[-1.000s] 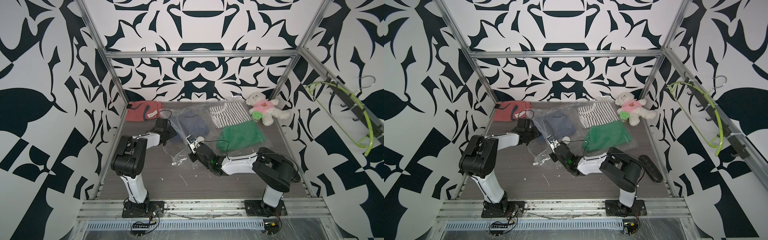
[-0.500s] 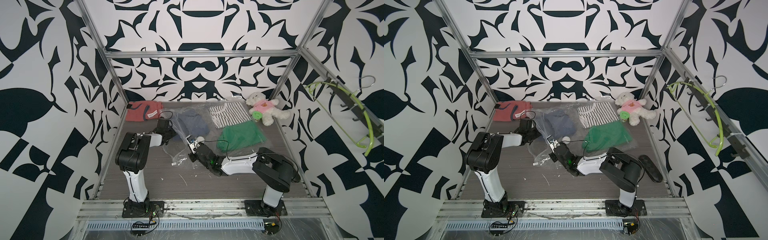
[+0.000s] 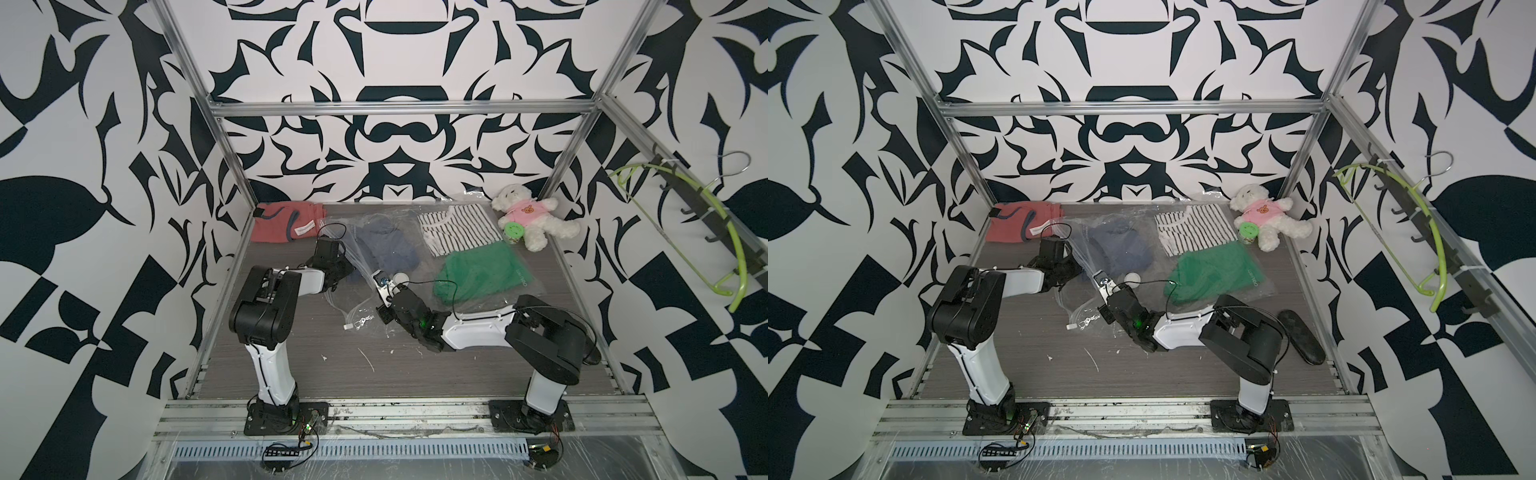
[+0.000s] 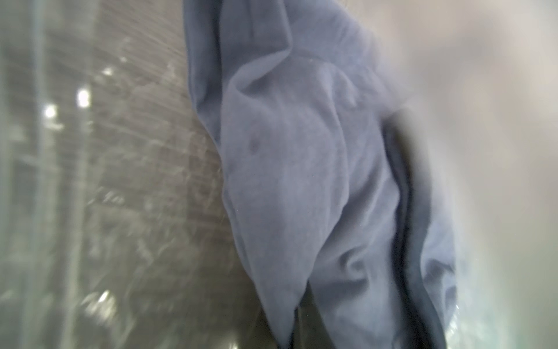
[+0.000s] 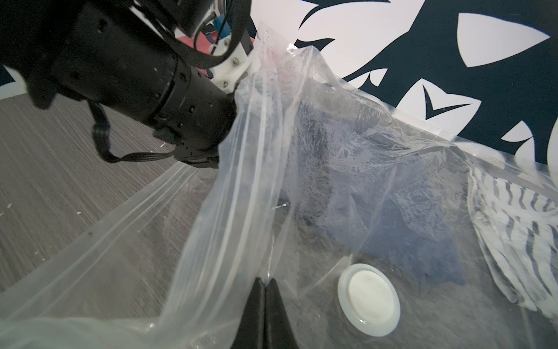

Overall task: Take the tank top out of the vacuum bag
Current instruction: Take out the tank top from the vacuum bag.

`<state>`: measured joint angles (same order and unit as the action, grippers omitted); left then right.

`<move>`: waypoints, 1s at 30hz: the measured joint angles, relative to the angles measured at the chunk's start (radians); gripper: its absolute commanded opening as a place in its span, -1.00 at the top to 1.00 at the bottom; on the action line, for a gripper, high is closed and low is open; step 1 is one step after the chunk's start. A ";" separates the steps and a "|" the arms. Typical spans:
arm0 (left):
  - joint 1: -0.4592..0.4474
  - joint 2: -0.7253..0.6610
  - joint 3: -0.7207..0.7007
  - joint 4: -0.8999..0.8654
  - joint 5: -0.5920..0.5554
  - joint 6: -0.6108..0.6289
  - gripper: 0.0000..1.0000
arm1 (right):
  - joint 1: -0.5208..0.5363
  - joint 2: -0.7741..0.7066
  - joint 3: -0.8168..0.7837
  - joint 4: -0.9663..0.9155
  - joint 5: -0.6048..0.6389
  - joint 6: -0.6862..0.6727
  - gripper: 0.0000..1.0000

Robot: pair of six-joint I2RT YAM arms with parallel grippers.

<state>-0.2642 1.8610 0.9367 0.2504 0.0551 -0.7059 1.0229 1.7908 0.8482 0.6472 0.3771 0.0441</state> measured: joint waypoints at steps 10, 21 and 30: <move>0.000 -0.153 -0.015 -0.196 -0.100 0.004 1.00 | 0.003 0.000 0.001 -0.001 0.035 -0.007 0.83; 0.030 -0.258 -0.015 -0.394 -0.148 0.003 1.00 | 0.005 0.000 0.002 -0.003 0.048 -0.011 0.83; 0.099 -0.273 -0.030 -0.484 -0.167 -0.011 1.00 | 0.005 0.000 0.002 -0.005 0.057 -0.011 0.83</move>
<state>-0.1650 1.5883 0.9066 -0.2337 -0.1120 -0.7166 1.0275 1.7908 0.8501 0.6426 0.4339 0.0330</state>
